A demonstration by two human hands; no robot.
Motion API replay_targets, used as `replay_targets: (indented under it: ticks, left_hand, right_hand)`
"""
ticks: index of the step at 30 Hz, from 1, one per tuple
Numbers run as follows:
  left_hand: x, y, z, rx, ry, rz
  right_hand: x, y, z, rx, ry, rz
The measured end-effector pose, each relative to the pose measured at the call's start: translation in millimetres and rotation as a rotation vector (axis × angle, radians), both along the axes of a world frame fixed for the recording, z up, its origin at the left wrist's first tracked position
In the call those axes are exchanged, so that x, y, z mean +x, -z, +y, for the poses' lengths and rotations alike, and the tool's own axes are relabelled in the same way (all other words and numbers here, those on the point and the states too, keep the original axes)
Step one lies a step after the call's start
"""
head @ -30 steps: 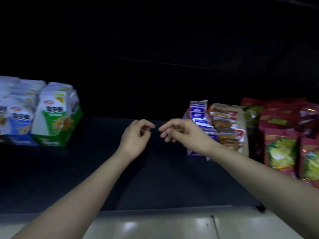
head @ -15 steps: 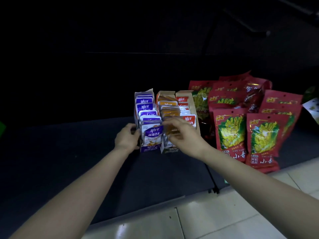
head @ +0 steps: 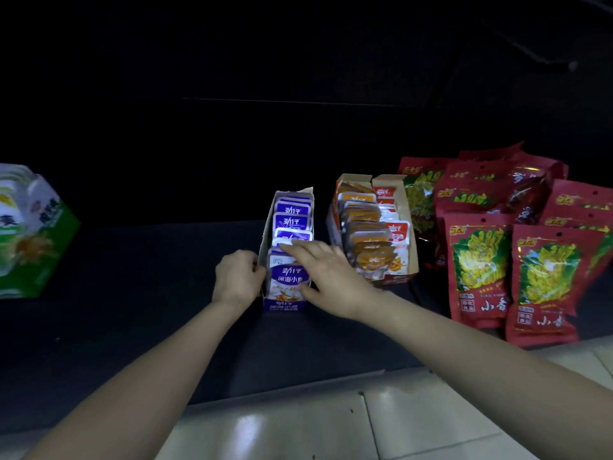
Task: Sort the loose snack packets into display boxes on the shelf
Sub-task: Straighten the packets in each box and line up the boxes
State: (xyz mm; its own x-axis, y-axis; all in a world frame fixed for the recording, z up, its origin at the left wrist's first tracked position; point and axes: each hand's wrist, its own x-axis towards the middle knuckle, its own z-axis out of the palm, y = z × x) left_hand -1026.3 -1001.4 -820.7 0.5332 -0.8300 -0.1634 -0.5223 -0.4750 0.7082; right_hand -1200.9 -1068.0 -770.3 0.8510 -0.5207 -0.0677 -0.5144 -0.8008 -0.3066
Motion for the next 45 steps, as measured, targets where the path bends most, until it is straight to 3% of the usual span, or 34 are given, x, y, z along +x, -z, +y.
replay_targets:
  ticks: [11, 15, 23, 26, 31, 37, 42, 45]
  left_hand:
    - [66.4, -6.9, 133.3, 0.049, -0.095, -0.041]
    - [82.0, -12.5, 162.0, 0.074, -0.052, 0.038]
    - [88.8, -42.8, 177.6, -0.347, 0.108, -0.173]
    - [74.7, -38.0, 179.7, -0.402, 0.196, -0.153]
    - [69.3, -26.3, 186.3, -0.440, 0.175, -0.114]
    - [80.4, -18.8, 190.9, -0.503, 0.371, -0.180]
    - [84.1, -17.4, 194.3, -0.531, 0.414, -0.160]
    - [82.4, -16.8, 192.9, -0.530, 0.408, -0.130]
  right_hand:
    - [73.8, 10.8, 68.2, 0.212, -0.312, -0.075]
    - [88.3, 10.7, 75.8, 0.220, -0.353, -0.130]
    - [73.8, -4.7, 74.8, 0.237, -0.204, -0.313]
    - [72.3, 11.3, 90.8, 0.269, -0.146, -0.345]
    - [78.6, 7.2, 92.0, 0.394, -0.023, -0.566]
    - [97.9, -9.0, 77.9, 0.406, -0.120, -0.348]
    - [112.5, -13.7, 85.3, 0.174, -0.238, -0.184]
    - [118.8, -15.5, 87.9, 0.171, -0.225, -0.164]
